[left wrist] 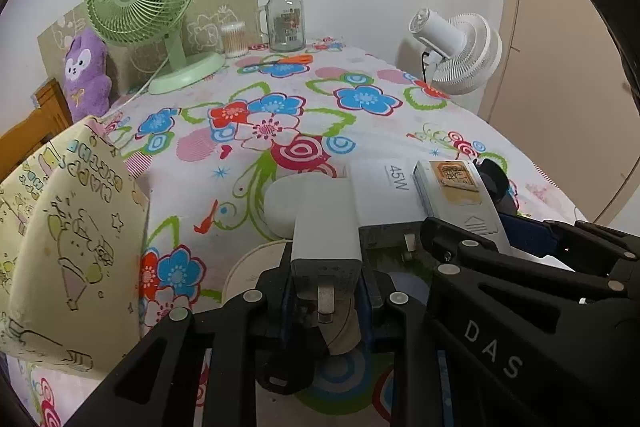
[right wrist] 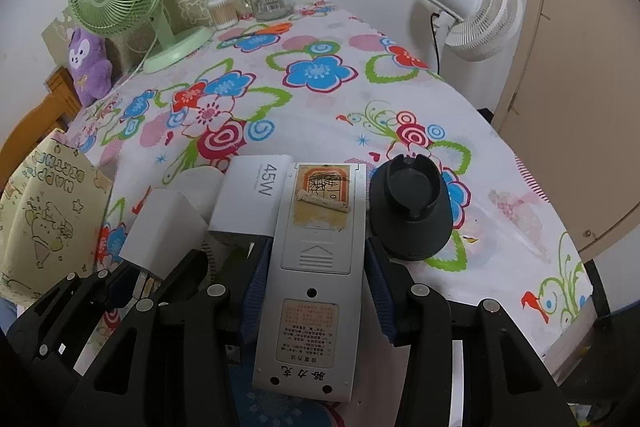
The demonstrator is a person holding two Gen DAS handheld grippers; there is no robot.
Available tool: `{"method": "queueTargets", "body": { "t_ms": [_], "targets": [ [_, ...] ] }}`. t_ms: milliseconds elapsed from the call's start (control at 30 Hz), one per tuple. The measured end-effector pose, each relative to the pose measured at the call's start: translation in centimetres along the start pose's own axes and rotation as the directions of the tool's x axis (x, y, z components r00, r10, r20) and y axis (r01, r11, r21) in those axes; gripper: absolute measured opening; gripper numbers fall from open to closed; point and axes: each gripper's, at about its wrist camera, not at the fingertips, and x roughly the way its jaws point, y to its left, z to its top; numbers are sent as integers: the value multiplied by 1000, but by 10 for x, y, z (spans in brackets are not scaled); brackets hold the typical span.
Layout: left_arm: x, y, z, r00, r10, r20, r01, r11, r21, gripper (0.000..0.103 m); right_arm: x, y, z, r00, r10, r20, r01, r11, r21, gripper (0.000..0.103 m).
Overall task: Organize rigid objects
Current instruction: 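Carry the charger with the left tool while the right tool carries the power bank over the fabric box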
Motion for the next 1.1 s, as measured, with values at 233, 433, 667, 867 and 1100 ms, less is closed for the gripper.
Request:
{"method": "queueTargets", "body": {
  "t_ms": [233,433,667,867,1100],
  "targets": [
    [-14,1,3,1000,3,18,-2,1000,-7,25,-15,3,2,1000,2,28,-2,1000,-10,50],
    [-27,3,6,1000,11,26,-10,1000,-25,25,-29,6,3,998,13,55,-12,1000,-19,50],
    [-43,7,8,999,19,37,-17,999,-47,25,-47,13,3,996,21,83,-18,999,-35,50],
    [-57,10,11,999,24,48,-21,998,-57,25,-62,18,4,995,15,97,-10,999,-50,50],
    [-72,19,13,998,15,62,-10,997,-75,25,-79,26,4,991,14,130,-5,998,-67,50]
  ]
}}
